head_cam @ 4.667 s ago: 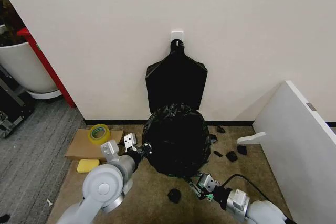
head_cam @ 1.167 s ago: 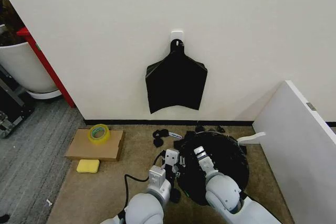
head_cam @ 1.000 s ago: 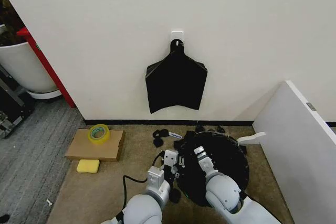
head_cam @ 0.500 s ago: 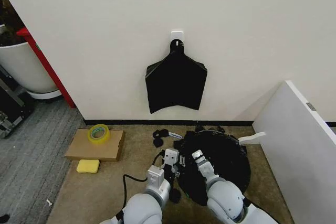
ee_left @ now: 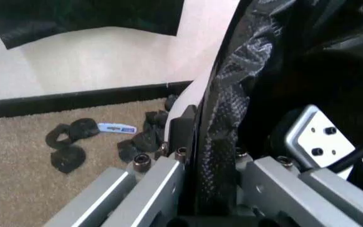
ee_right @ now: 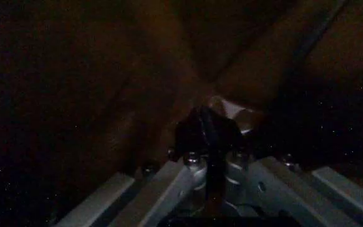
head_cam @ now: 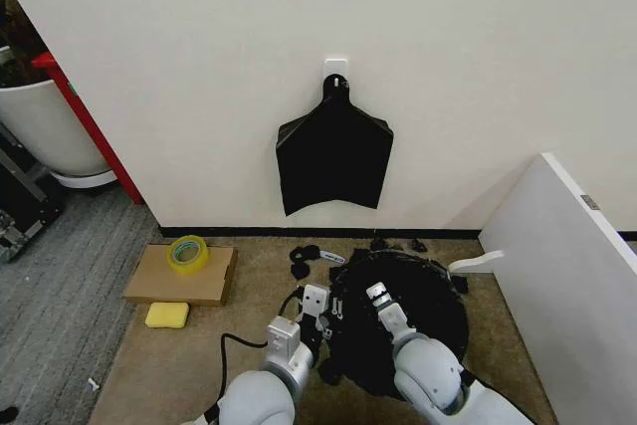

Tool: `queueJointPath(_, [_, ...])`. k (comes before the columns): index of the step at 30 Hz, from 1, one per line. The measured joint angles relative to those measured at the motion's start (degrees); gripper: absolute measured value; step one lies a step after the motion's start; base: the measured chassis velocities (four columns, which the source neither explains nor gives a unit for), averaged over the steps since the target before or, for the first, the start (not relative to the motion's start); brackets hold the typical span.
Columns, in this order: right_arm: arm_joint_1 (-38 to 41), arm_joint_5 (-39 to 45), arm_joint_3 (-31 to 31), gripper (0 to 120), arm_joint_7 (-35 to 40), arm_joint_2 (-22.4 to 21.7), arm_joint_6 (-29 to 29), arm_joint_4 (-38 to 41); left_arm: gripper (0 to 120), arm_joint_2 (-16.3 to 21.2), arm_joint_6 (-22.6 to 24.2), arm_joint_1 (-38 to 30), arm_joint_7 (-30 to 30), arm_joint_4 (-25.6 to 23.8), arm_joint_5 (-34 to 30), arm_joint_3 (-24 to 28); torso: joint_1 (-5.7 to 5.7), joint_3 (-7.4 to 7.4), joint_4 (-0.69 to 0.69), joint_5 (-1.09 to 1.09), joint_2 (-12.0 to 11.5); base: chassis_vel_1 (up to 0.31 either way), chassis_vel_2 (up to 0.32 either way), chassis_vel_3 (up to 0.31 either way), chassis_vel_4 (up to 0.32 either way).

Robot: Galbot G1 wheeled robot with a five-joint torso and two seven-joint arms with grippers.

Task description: Place the garbage bag over the trash bin.

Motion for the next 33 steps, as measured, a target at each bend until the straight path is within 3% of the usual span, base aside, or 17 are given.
queueJointPath(11, [0.01, -0.47, -0.06, 0, -0.36, 1.24, 1.49, -1.70, 0, 2.67, 0.52, 0.67, -0.06, -2.26, -1.54, 0.10, 0.00, 0.00, 0.01, 0.02, 0.00, 0.000, 0.000, 0.000, 0.000])
queueJointPath(17, [-3.78, 0.54, 2.02, 0, -2.34, -1.57, 2.65, 4.78, 0, 1.97, 0.47, -0.08, -0.95, 0.44, -3.60, -1.78, 0.00, 0.00, 0.01, 0.02, 0.00, 0.000, 0.000, 0.000, 0.000])
queueJointPath(20, [-7.92, 7.26, 6.30, 0, -5.32, -5.14, 2.78, 13.33, 0, 0.71, 1.43, -1.47, -3.59, 2.40, -9.75, -5.20, 0.00, 0.00, -0.01, 0.02, 0.00, 0.000, 0.000, 0.000, 0.000])
queueJointPath(23, [-9.14, 12.68, 8.21, 7, -6.19, -7.10, 3.98, 17.50, 0, 0.17, 2.19, -2.18, -5.03, 3.05, -13.29, -7.21, 0.00, 0.00, -0.01, 0.00, 0.00, 0.000, 0.000, 0.000, 0.000])
queueJointPath(25, [-8.57, 22.02, 9.65, 15, -7.56, -9.74, 8.13, 21.98, 0, -0.60, 3.40, -1.79, -7.16, 3.48, -17.94, -10.99, 0.00, 0.00, -0.02, 0.00, 0.00, 0.000, 0.000, 0.000, 0.000])
queueJointPath(26, [-7.94, 26.44, 10.37, 22, -7.88, -10.78, 10.55, 23.92, 0, -0.97, 3.94, -1.33, -8.60, 3.61, -20.32, -12.91, 0.00, 0.00, 0.05, 0.02, 0.00, 0.000, 0.000, 0.000, 0.000])
queueJointPath(31, [-8.97, 30.74, 14.24, 36, -8.85, -12.14, 15.00, 27.31, 0, -1.89, 6.18, -0.06, -14.59, 3.33, -26.08, -17.30, 0.00, 0.00, -0.01, 0.00, 0.00, 0.000, 0.000, 0.000, 0.000])
queueJointPath(33, [-9.47, 29.81, 16.26, 44, -9.31, -11.53, 16.66, 27.36, 0, -2.28, 7.62, 1.80, -17.87, 1.55, -30.34, -18.54, 0.00, 0.00, 0.03, 0.04, 0.00, 0.000, 0.000, 0.000, 0.000])
